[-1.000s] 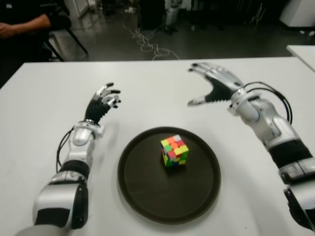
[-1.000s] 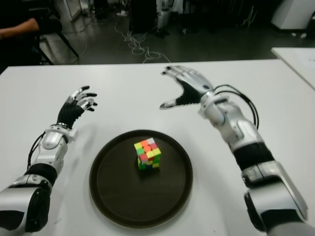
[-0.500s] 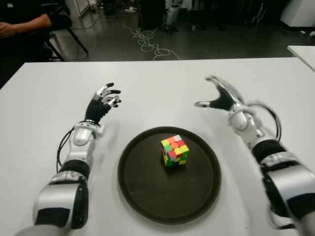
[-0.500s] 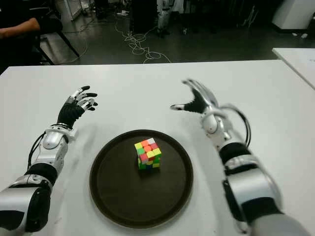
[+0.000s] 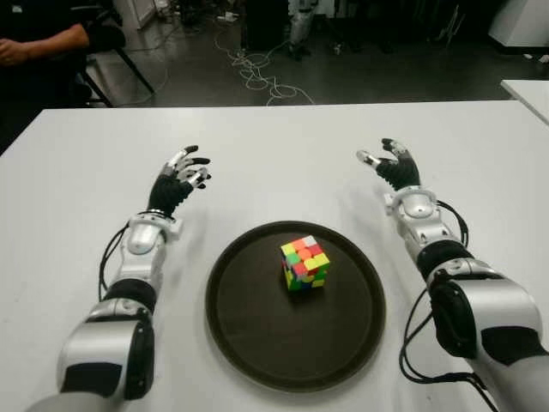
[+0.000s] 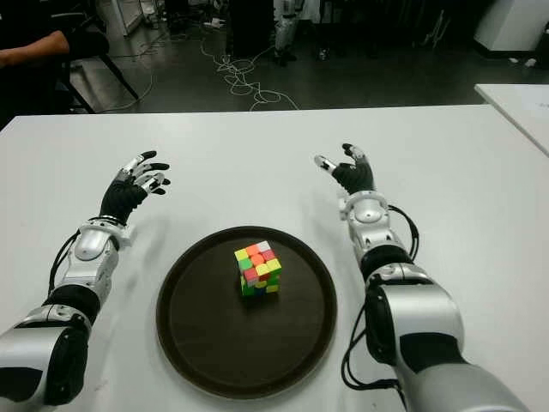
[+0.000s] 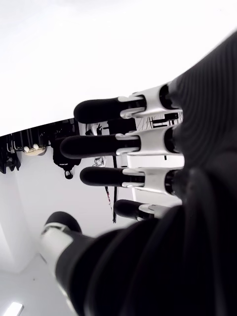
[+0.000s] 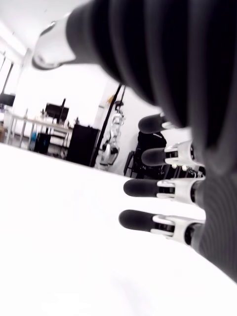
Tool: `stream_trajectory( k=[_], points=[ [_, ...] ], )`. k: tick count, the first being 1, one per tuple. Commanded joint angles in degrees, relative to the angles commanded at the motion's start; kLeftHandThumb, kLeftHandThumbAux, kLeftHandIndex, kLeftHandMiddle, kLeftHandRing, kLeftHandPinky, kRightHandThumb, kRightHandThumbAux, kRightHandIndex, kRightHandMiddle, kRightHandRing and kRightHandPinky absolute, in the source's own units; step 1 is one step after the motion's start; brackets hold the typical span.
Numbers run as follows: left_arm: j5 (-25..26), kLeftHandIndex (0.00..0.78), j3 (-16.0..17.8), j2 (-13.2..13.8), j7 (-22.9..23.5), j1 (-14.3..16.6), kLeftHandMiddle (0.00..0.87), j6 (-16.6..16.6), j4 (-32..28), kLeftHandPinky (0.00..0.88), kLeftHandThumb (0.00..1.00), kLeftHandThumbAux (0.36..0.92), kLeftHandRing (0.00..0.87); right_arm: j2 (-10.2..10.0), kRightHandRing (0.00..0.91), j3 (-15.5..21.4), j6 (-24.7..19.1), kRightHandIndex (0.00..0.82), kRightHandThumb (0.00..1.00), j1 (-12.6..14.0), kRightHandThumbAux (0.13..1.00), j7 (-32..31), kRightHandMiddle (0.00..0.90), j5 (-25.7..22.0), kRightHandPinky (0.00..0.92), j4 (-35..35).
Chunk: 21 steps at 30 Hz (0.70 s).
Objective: Pick up the Rubik's Cube and put it in the plate
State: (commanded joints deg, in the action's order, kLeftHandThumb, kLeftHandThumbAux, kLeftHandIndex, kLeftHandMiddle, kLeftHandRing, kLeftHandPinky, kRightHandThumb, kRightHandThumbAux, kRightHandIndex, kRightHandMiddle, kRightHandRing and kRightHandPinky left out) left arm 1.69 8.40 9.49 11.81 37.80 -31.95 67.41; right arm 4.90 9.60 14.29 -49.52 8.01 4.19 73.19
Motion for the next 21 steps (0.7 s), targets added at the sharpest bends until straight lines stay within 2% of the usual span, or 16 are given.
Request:
stream_trajectory(
  k=[4,9,17,21],
  points=[
    [0.19,0.150,0.08,-0.05,0.33,-0.03,0.279,0.17,-0.14,0.413,0.453,0.662,0.360,-1.53,0.243,0.09,2.47,0.198,0.255,1.62,0.710,0.53,0.184,-1.10,0.281,-2.63],
    [-0.03,0.152,0.00,-0.06,-0.04,-0.15,0.278,0.33,-0.05,0.416,0.465,0.666,0.361,-3.55,0.248,-1.04,6.96,0.199,0.280,5.00,0.717,1.54,0.187,-1.19,0.296,-10.43],
    [-0.33,0.152,-0.19,-0.21,-0.63,-0.40,0.281,-0.23,-0.19,0.410,0.448,0.657,0.368,-1.88,0.251,-1.98,9.45,0.154,0.286,5.55,0.702,2.80,0.192,-0.18,0.317,-17.97],
    [-0.26,0.149,-0.12,-0.27,-0.94,-0.34,0.288,-0.28,-0.25,0.405,0.443,0.659,0.377,-1.69,0.245,-1.67,12.06,0.130,0.261,8.97,0.700,2.80,0.186,-0.89,0.314,-26.22]
  ],
)
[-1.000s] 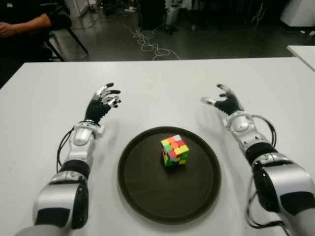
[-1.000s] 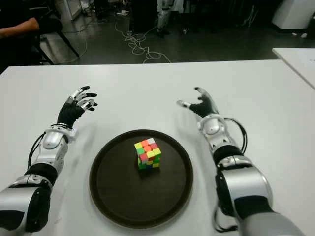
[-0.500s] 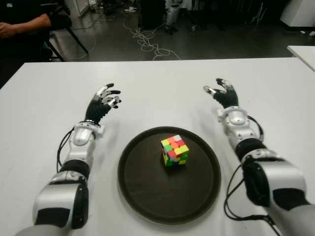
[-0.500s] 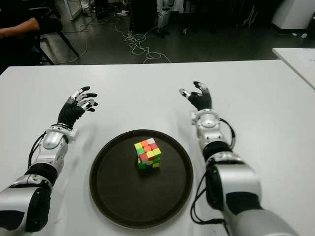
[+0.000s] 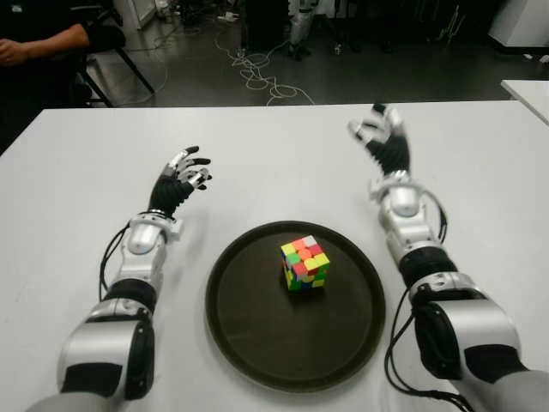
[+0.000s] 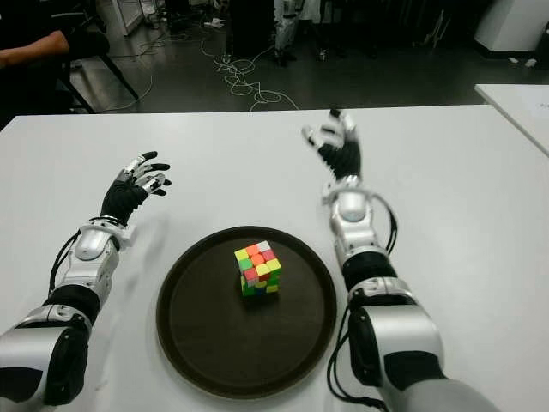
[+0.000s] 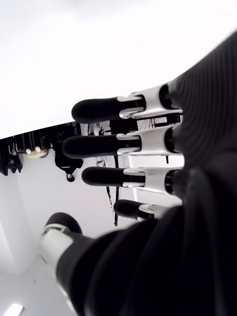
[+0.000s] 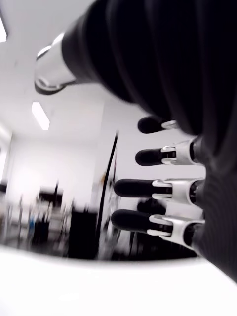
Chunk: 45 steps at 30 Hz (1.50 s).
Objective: Pick up the Rubik's Cube and put it in the plate
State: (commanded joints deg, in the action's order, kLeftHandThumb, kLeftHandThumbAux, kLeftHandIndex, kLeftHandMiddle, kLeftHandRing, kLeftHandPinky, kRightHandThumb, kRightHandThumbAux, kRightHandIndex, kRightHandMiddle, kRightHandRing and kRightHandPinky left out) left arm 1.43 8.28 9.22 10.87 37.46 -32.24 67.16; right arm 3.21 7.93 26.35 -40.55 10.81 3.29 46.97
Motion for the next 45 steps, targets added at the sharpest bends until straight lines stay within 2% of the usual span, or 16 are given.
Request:
stream_trajectory(
  k=[9,12,13,14,20,22,28,32,36,45],
  points=[
    [0.70,0.149,0.50,0.09,0.66,0.39,0.283,0.87,0.40,0.416,0.435,0.660,0.372,-1.92,0.238,-0.78,-2.79,0.123,0.261,6.11,0.725,0.62,0.187,-0.30,0.293,-12.73],
    [0.60,0.148,0.46,0.13,0.64,0.46,0.279,0.98,0.40,0.420,0.439,0.655,0.366,-3.18,0.240,-1.36,-2.17,0.132,0.274,8.67,0.732,1.05,0.199,-0.01,0.278,-12.85],
    [0.56,0.148,0.44,0.13,0.61,0.47,0.279,1.01,0.40,0.421,0.439,0.654,0.366,-3.31,0.241,-1.22,-1.07,0.134,0.275,8.65,0.732,1.18,0.201,-0.04,0.276,-10.14],
    [0.53,0.148,0.43,0.13,0.59,0.48,0.281,1.03,0.40,0.422,0.440,0.654,0.367,-3.35,0.242,-1.11,-0.32,0.138,0.278,8.54,0.732,1.26,0.207,-0.08,0.271,-8.20],
    [0.45,0.150,0.42,0.08,0.49,0.45,0.287,1.18,0.44,0.412,0.438,0.661,0.369,-1.57,0.246,0.20,3.67,0.145,0.286,3.20,0.718,2.63,0.217,0.15,0.271,9.54],
    [0.34,0.150,0.33,0.08,0.47,0.41,0.288,1.00,0.42,0.408,0.433,0.664,0.370,-0.30,0.251,0.24,2.57,0.141,0.283,0.02,0.708,3.72,0.220,0.81,0.281,15.55],
    [0.37,0.147,0.32,0.10,0.71,0.34,0.286,0.36,0.24,0.406,0.434,0.674,0.376,2.13,0.263,-0.43,0.62,0.131,0.260,-3.89,0.685,5.27,0.228,2.10,0.296,23.89],
    [0.60,0.148,0.48,0.17,1.05,0.34,0.284,0.43,0.21,0.409,0.436,0.674,0.375,1.73,0.268,-0.59,-0.48,0.137,0.250,-4.49,0.684,5.67,0.224,2.01,0.306,25.48],
    [0.55,0.149,0.50,0.22,0.98,0.24,0.283,0.67,0.18,0.404,0.433,0.667,0.363,0.86,0.274,-0.09,0.03,0.152,0.259,-4.15,0.691,5.07,0.218,0.91,0.324,25.01],
    [0.75,0.150,0.54,0.32,1.92,0.00,0.273,0.61,-0.11,0.415,0.451,0.672,0.364,0.80,0.278,-0.83,2.25,0.154,0.277,-3.27,0.698,5.22,0.217,1.55,0.332,23.81]
  ],
)
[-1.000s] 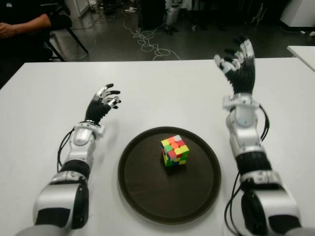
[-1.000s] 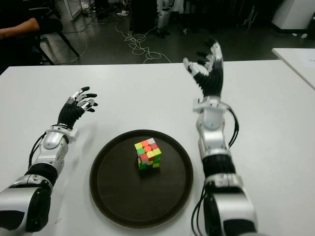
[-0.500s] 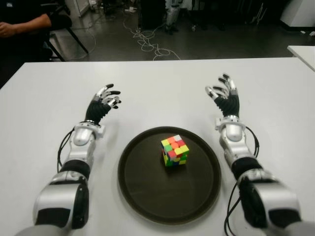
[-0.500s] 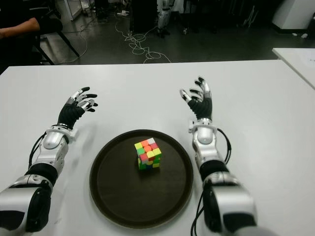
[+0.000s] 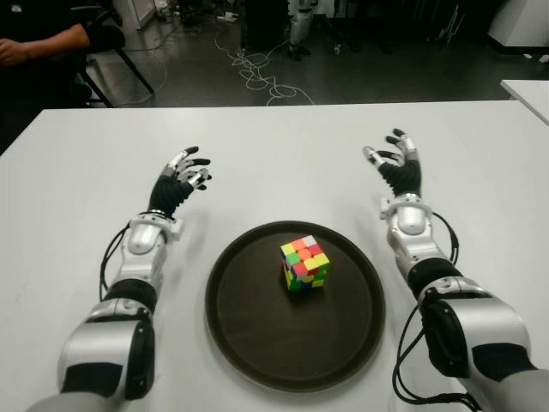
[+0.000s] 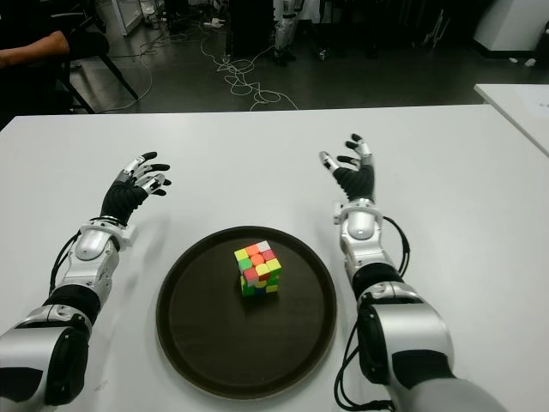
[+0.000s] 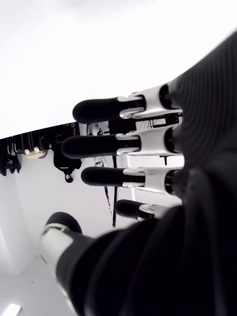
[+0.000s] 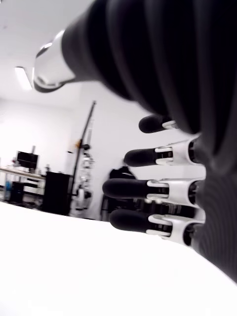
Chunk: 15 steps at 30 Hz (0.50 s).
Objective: Pick up the Rubik's Cube and put it in the plate
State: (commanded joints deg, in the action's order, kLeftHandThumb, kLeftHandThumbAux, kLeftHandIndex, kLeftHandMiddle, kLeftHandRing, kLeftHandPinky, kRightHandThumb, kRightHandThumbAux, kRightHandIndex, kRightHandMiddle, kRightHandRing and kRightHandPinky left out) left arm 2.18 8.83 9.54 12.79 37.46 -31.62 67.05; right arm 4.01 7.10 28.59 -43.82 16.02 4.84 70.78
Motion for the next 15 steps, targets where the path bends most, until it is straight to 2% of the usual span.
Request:
stream_trajectory(
  k=[15],
  points=[
    [0.06,0.142,0.33,-0.04,-0.58,-0.21,0.263,0.39,-0.38,0.417,0.453,0.685,0.349,-0.11,0.276,-0.44,0.03,0.140,0.257,0.03,0.678,0.30,0.212,0.33,0.326,0.06]
  ],
)
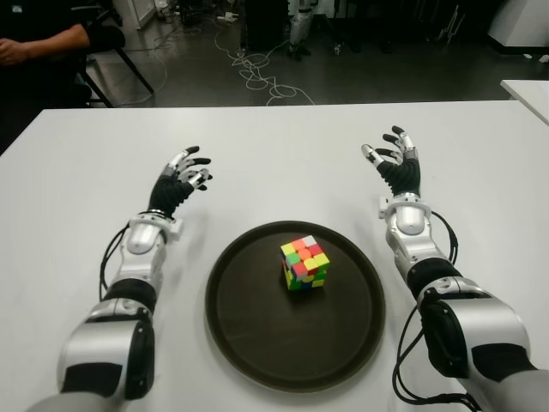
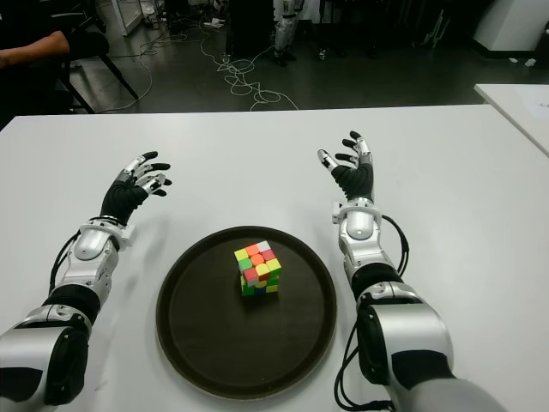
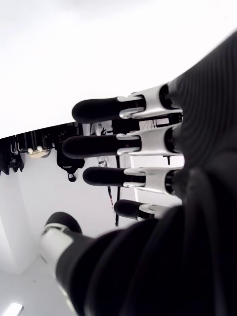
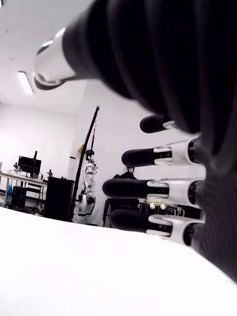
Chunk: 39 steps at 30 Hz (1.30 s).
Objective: Pick up the Rubik's Cube and put it in the plate
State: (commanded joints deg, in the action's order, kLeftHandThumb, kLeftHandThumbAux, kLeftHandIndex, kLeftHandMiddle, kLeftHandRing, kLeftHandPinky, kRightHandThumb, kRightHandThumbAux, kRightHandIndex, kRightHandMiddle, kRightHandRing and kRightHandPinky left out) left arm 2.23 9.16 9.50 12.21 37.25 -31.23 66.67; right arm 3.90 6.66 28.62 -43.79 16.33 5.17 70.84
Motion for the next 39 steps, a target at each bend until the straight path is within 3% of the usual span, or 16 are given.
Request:
stream_trajectory(
  k=[10,30,39],
  points=[
    [0.25,0.114,0.27,-0.35,-0.06,-0.28,0.261,-0.87,0.01,0.426,0.479,0.666,0.365,0.09,0.282,-0.26,0.60,0.139,0.265,0.15,0.674,-0.19,0.221,0.26,0.332,-0.06],
    [0.03,0.090,0.35,-0.54,-0.29,-0.22,0.244,-1.72,0.46,0.360,0.475,0.653,0.301,0.66,0.276,-1.00,0.06,0.134,0.256,-0.09,0.670,-0.37,0.223,0.53,0.331,-0.02],
    [-0.96,0.081,-0.06,-0.26,-2.12,-0.23,0.180,-2.45,0.92,0.212,0.396,0.624,0.203,0.70,0.277,-1.39,0.46,0.142,0.243,-0.01,0.671,0.59,0.236,1.10,0.305,0.08]
  ],
)
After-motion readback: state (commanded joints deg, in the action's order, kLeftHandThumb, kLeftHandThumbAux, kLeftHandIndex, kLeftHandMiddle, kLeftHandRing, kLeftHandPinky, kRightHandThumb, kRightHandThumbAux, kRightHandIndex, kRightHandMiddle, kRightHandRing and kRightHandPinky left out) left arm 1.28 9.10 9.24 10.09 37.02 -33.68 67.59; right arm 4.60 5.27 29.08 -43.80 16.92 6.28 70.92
